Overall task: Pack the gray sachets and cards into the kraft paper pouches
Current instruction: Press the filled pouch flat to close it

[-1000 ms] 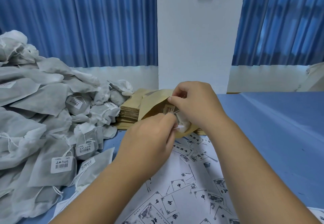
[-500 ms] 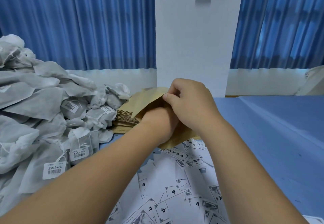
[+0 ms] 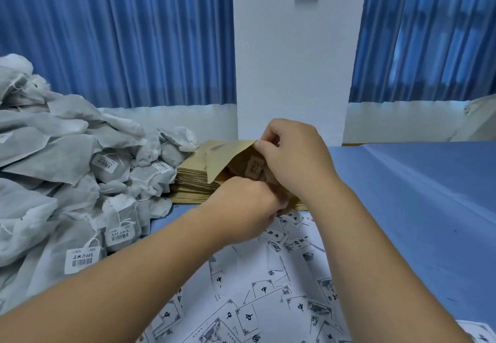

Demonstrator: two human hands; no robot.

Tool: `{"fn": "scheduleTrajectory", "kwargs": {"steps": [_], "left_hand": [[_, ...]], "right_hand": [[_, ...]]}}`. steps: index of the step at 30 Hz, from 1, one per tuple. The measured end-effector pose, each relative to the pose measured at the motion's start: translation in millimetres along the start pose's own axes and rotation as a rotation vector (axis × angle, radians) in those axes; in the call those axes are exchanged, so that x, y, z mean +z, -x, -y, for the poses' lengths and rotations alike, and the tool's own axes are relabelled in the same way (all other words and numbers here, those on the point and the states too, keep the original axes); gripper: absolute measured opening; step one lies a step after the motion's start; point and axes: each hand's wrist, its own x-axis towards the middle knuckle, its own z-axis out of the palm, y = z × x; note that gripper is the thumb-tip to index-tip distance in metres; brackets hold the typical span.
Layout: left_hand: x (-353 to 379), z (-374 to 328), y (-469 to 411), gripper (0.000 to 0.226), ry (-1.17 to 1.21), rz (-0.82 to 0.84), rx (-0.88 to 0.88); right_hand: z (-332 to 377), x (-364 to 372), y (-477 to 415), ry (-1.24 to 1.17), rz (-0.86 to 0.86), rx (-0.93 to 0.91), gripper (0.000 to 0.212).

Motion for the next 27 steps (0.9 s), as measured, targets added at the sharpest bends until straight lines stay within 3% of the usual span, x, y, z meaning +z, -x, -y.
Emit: {"fn": "scheduleTrajectory", "kwargs": {"steps": [4, 7, 10, 12, 17, 19, 24, 27], "left_hand": [[1, -1, -9, 0.009, -0.161, 0.041, -0.151], [-1, -4, -19, 0.019, -0.114, 0.083, -0.252], [-4, -6, -22, 0.013, -0.024, 0.096, -0.322], [-4, -8, -22, 0.013, -0.100, 0.119, -0.312], [-1, -6, -29, 0.032, -0.239, 0.134, -0.446], [-2, -5, -28, 0.029, -0.217, 0.147, -0.504], [-7, -9, -12, 0.017, -0.193, 0.146, -0.395], [-15, -16, 11, 0.013, -0.241, 0.013, -0.276]], "right_hand": [[6, 1, 1, 0.030, 0.003, -0.036, 0.017], [9, 4, 2, 0.044, 0.012, -0.058, 0.017], [9, 4, 2, 0.036, 0.013, -0.065, 0.018], [9, 3, 2, 0.029, 0.007, -0.069, 0.018], [11, 4, 2, 0.040, 0.010, -0.077, 0.016], [12, 6, 3, 0.037, 0.023, -0.081, 0.018], [8, 7, 3, 0.024, 0.010, -0.076, 0.016], [6, 7, 3, 0.030, 0.004, -0.089, 0.014]]}}
